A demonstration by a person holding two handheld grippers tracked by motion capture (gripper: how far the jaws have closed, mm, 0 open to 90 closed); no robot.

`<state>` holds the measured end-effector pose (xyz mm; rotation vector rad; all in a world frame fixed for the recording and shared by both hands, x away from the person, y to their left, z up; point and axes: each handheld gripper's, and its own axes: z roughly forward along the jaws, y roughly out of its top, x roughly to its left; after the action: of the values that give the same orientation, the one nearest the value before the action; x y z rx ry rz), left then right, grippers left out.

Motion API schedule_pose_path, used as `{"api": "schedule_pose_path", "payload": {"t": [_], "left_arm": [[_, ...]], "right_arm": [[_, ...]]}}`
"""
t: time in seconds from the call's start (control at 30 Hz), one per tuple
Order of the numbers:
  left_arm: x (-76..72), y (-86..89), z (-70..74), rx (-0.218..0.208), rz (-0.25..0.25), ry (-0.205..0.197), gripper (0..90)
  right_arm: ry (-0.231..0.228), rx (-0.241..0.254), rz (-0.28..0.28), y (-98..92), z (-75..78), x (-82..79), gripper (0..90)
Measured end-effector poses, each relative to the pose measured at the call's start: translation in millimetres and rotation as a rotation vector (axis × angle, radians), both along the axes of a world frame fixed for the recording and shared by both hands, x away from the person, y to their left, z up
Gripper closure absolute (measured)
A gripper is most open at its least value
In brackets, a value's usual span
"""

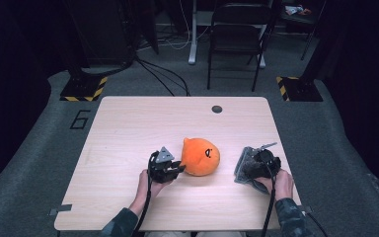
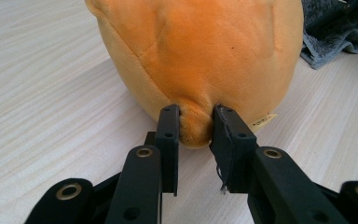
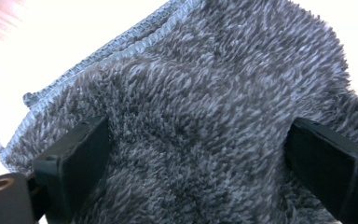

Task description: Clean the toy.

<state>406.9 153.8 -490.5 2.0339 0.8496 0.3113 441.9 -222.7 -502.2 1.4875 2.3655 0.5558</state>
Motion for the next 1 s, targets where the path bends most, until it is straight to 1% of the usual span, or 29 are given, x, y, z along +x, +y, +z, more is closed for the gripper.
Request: {"api": "schedule_pose_path", "payload": {"t": [0.07, 0.13, 0.2, 0.23, 0.3, 0.33, 0.4, 0.43, 0.53, 0.57, 0.6, 0.67, 0.7, 0.73, 0.77, 0.8, 0.83, 0.87, 0.93, 0.97, 1.0], "left_arm": [[0.1, 0.4, 0.1, 0.0, -0.006, 0.003, 72.3], [0.1, 0.3, -0.5, -0.004, -0.006, 0.004, 72.3], [0.7, 0.2, -1.1, 0.002, -0.014, 0.002, 72.6], [0.7, 0.3, -1.3, -0.002, -0.01, 0.006, 72.6], [0.8, 0.6, -1.4, -0.003, -0.011, 0.006, 72.7], [0.3, 0.4, -1.7, -0.01, -0.007, 0.012, 72.7], [0.7, 0.9, -1.9, -0.007, -0.01, 0.01, 72.8], [0.8, 1.2, -1.9, -0.006, -0.011, 0.009, 72.8], [1.3, 1.8, -2.2, -0.011, -0.01, 0.015, 72.8], [1.4, 1.9, -2.2, -0.01, -0.012, 0.018, 72.8], [1.3, 2.1, -1.9, -0.004, -0.012, 0.014, 72.8], [1.4, 1.8, -1.7, 0.005, -0.011, 0.007, 73.1], [1.6, 1.9, -1.7, 0.008, -0.012, 0.006, 73.6], [1.7, 2.0, -1.8, 0.006, -0.01, 0.007, 74.0], [1.8, 2.3, -2.4, -0.006, -0.006, 0.012, 74.4], [1.9, 3.4, -2.6, -0.007, -0.006, 0.015, 75.3], [1.5, 4.2, -2.6, -0.004, -0.004, 0.016, 76.1], [1.2, 4.5, -2.9, -0.011, -0.002, 0.017, 76.7], [1.2, 4.5, -3.2, -0.007, -0.002, 0.013, 77.5], [1.4, 4.7, -3.4, -0.015, -0.001, 0.015, 77.9], [2.2, 5.0, -3.4, -0.017, -0.005, 0.014, 78.2]], "right_arm": [[0.019, 0.006, -0.033, 0.7, 0.0, 0.6, 7.5], [0.022, 0.01, -0.037, 0.7, 0.5, 0.1, 8.2], [0.028, 0.008, -0.068, 0.8, -0.1, -0.1, 4.5], [0.029, 0.002, -0.082, 0.9, -0.8, 0.5, 2.4], [0.028, 0.004, -0.091, 0.7, -1.3, 0.6, 3.4], [0.027, 0.013, -0.097, 0.2, -1.0, 0.3, 6.7], [0.018, 0.025, -0.101, -1.1, 0.8, -0.3, 14.9], [0.022, 0.037, -0.12, -1.1, 2.0, -0.7, 18.4], [0.002, 0.047, -0.124, -7.3, 3.7, -1.4, 30.2], [-0.003, 0.056, -0.136, -9.2, 4.4, -2.8, 34.5], [-0.009, 0.068, -0.147, -11.4, 4.7, -3.9, 40.0], [-0.04, 0.091, -0.152, -15.6, 4.9, -4.7, 56.6], [-0.044, 0.104, -0.149, -15.9, 5.1, -5.3, 63.5], [-0.05, 0.103, -0.141, -16.2, 4.9, -5.0, 67.4], [-0.049, 0.104, -0.144, -15.7, 5.2, -4.9, 70.2], [-0.053, 0.101, -0.137, -14.8, 5.4, -4.1, 72.6], [-0.048, 0.092, -0.141, -12.7, 6.2, -4.0, 74.4], [-0.048, 0.077, -0.133, -10.9, 7.1, -3.4, 75.8], [-0.049, 0.063, -0.124, -7.7, 9.8, -3.6, 76.7], [-0.046, 0.061, -0.119, -6.4, 10.9, -4.3, 77.0], [-0.054, 0.06, -0.114, -6.1, 12.0, -4.6, 77.1]]}}
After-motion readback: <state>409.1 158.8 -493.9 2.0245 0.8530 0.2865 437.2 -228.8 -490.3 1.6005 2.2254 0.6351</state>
